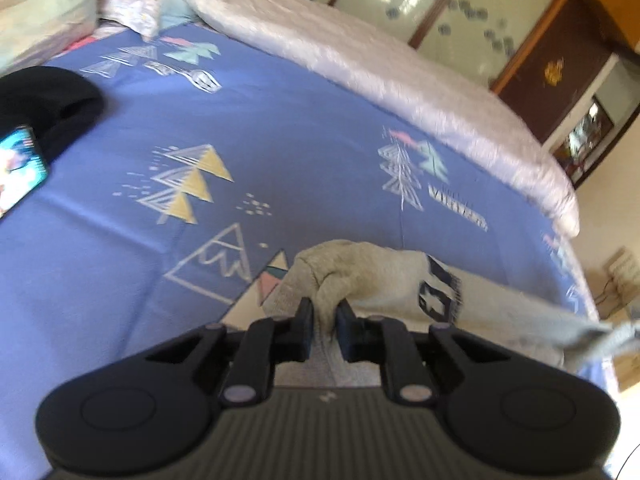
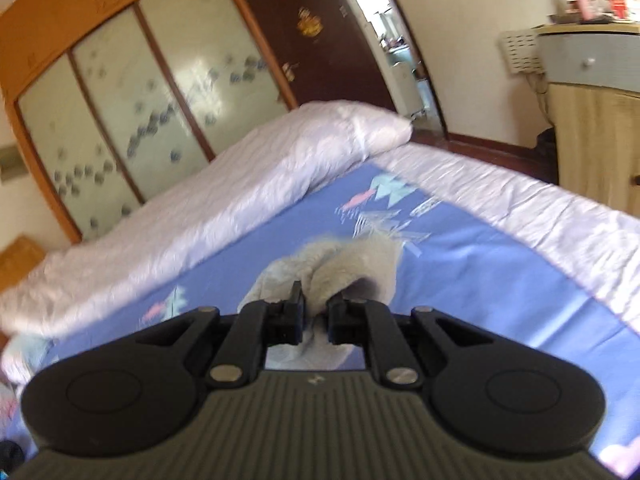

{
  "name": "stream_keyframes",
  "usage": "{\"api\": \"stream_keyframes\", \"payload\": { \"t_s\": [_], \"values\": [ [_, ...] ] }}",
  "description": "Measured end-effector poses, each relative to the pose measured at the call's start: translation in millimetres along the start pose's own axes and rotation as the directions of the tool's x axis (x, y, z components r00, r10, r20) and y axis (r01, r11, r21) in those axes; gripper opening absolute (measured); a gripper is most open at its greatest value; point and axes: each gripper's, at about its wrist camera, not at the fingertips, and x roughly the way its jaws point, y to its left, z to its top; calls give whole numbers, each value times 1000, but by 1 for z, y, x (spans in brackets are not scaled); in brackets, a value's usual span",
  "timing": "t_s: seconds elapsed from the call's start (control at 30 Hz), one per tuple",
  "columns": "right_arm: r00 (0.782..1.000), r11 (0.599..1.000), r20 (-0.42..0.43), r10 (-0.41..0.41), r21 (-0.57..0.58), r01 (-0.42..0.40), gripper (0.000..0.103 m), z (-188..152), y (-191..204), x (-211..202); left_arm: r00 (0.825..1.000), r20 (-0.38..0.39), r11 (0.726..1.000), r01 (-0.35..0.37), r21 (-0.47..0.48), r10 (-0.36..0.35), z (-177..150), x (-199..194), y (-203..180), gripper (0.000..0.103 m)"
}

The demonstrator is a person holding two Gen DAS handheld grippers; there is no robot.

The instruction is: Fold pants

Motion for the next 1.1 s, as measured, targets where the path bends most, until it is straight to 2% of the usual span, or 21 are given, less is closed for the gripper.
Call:
{"api": "stream_keyframes", "payload": {
  "t_s": [0.13,0.23,0.27,0.3,0.33,0.37,0.4,0.43,0.47,0.5,0.57,0.63,0.73,0.8,0.87,0.93,0.97,1.0,1.03,1.1],
  "values": [
    [998,999,58,20,26,-22,17,-4,-14,-35,1000,8,999,-16,-35,16,-9,-31,16,12],
    [999,999,45,4,43,-6,20,-28,-43,-48,1000,-9,998,-1,-59,0,-23,-44,32,13],
    [1000,998,31,4,60,-6,27,-37,-57,-50,1000,-16,998,4,-66,-6,-29,-48,35,13],
    [1000,996,17,-9,91,8,40,-52,-75,-58,1000,-23,998,6,-68,-7,-35,-50,38,13],
    [999,992,9,-49,117,48,47,-60,-88,-67,999,-33,998,5,-65,-7,-41,-51,40,13],
    [992,983,-2,-127,137,126,55,-72,-102,-75,999,-42,998,2,-59,-5,-47,-52,41,13],
    [974,963,-26,-224,148,225,56,-84,-116,-81,999,-48,999,-1,-54,-1,-52,-54,41,13],
    [959,947,-51,-279,154,283,55,-91,-126,-85,999,-53,999,-6,-49,3,-56,-54,42,13],
    [951,936,-74,-301,169,310,55,-97,-133,-90,998,-56,999,-9,-48,6,-59,-55,43,13],
    [952,934,-86,-294,184,305,55,-101,-136,-94,998,-56,999,-8,-51,5,-62,-56,44,13],
    [962,951,-85,-260,150,270,55,-103,-124,-99,999,-50,998,1,-71,-5,-63,-59,46,13],
    [971,972,-68,-229,39,232,55,-102,-93,-97,999,-41,997,8,-77,-11,-63,-61,46,13],
    [982,982,-100,-158,-119,146,56,-102,-48,-77,1000,-30,998,7,-65,-9,-61,-63,42,13],
    [978,973,-129,-164,-187,138,64,-101,-27,-57,1000,-28,998,10,-61,-12,-61,-65,41,13],
    [967,970,-173,-185,-192,151,66,-104,-23,-33,999,-31,998,10,-62,-12,-60,-64,43,13],
    [936,957,-255,-241,-221,187,60,-111,-30,0,999,-36,997,10,-71,-13,-60,-65,45,13],
    [917,949,-296,-268,-244,199,25,-115,-35,11,999,-35,997,14,-76,-16,-59,-65,46,13],
    [904,948,-326,-277,-245,202,8,-119,-39,15,999,-33,997,18,-80,-21,-59,-67,47,13],
    [911,958,-317,-264,-200,207,8,-118,-49,7,999,-31,997,21,-80,-24,-59,-68,47,13],
    [944,970,-227,-238,-109,218,8,-108,-62,-32,999,-31,997,22,-75,-25,-58,-70,45,13]
  ]
}}
